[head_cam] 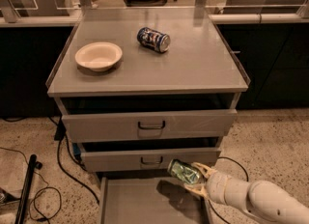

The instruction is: Pick green can from bottom drawer and place on counter

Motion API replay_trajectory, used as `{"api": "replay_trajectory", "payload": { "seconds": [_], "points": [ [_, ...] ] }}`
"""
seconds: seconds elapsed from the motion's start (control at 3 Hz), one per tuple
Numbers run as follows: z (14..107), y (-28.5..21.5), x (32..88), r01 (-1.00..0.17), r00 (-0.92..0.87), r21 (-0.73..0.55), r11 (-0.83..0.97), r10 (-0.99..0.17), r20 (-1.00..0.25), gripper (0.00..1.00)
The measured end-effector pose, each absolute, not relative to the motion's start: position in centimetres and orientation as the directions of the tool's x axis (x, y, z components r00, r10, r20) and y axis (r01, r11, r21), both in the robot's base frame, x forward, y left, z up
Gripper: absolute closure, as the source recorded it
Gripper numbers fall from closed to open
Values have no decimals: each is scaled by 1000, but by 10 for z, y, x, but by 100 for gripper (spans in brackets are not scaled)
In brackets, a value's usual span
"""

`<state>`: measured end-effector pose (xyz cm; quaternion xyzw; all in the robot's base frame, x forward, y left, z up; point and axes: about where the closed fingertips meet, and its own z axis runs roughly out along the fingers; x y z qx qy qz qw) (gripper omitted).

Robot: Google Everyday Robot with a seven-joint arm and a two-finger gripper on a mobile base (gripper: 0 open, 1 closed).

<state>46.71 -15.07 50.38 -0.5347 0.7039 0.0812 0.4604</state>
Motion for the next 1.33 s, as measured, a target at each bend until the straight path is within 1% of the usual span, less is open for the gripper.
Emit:
{"api": "replay_trajectory", "payload": {
  "seconds": [0.33,0.67,1.33],
  "points": [
    [554,-163,460,-795,45,-437,421,-677,-735,100],
    [601,-181,459,-777,75,-457,434,-656,-751,100],
    [694,-206,461,-753,79,-422,506,-566,-820,100]
  ]
}}
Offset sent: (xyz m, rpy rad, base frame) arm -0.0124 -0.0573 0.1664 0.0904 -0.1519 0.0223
